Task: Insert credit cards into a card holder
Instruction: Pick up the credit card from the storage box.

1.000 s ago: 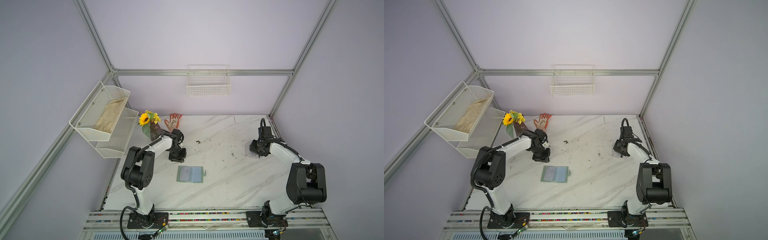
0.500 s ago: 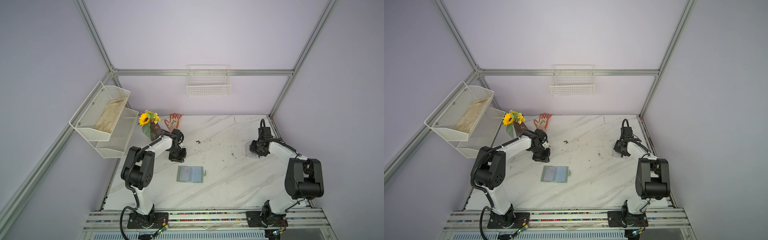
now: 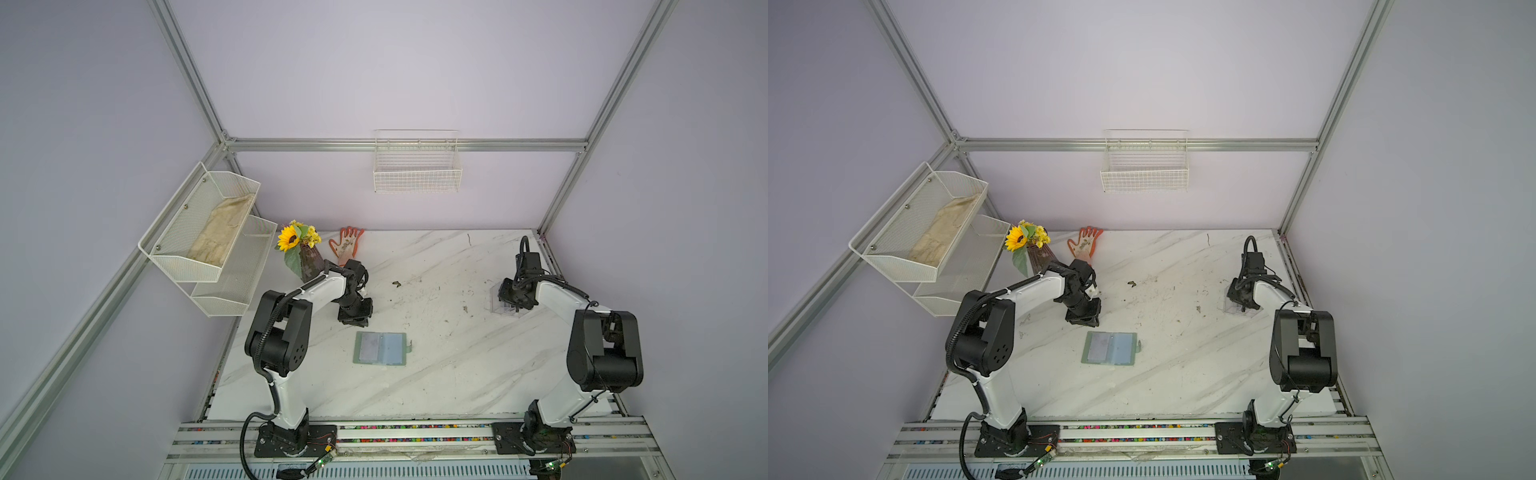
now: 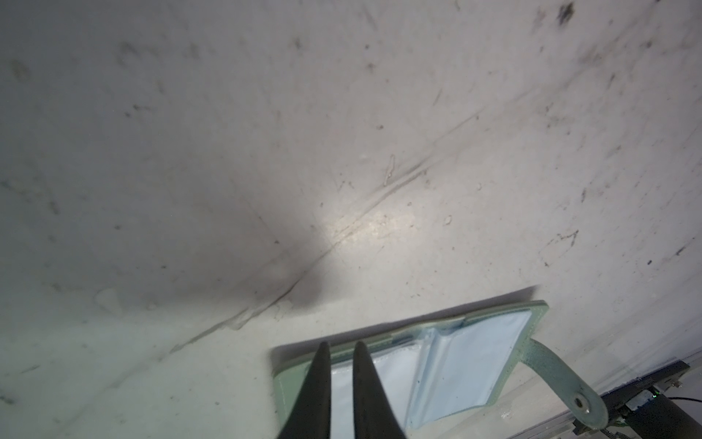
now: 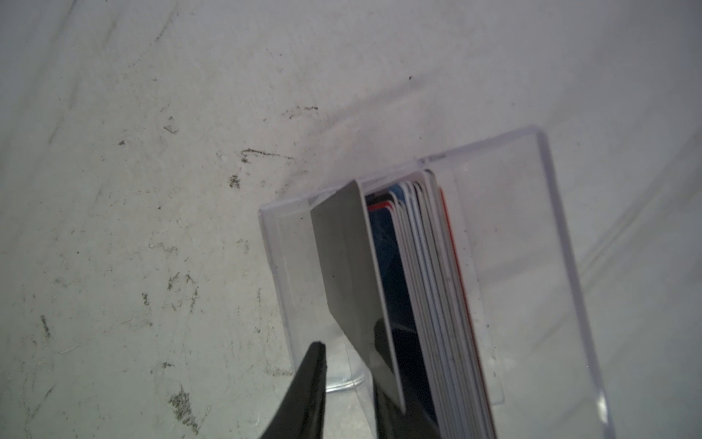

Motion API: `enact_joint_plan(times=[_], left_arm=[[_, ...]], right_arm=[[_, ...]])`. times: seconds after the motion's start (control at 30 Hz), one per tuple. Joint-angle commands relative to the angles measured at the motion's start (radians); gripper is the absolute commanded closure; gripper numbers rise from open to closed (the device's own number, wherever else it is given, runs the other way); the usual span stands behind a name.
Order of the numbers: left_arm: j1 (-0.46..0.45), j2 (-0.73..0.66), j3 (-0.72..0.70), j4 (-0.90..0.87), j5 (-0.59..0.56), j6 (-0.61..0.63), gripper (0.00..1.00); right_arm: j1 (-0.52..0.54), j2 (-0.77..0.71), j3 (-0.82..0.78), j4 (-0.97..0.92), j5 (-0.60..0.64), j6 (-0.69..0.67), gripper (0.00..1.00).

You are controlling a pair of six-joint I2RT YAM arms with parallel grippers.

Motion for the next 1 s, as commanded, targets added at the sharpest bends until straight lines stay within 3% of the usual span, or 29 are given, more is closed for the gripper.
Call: enact_joint_plan(times=[0.0, 0.53, 0.97], left_arm=[[-0.004, 0.003, -0.007, 0.006, 0.015, 0.006, 0.86], [-0.004, 0.021, -0.009, 0.011, 0.017, 0.007, 0.86], [-0.004, 0.008, -0.015, 0.012, 0.017, 0.006, 0.86]], right_arm=[[-0.006, 0.018, 0.024, 0.021, -0.009, -0.023, 0.78], [-0.006, -0.033, 0.013, 0.064, -0.038, -0.065, 0.95], [-0.006, -0.139, 0.017, 0.011, -0.098, -0.072, 0.99]])
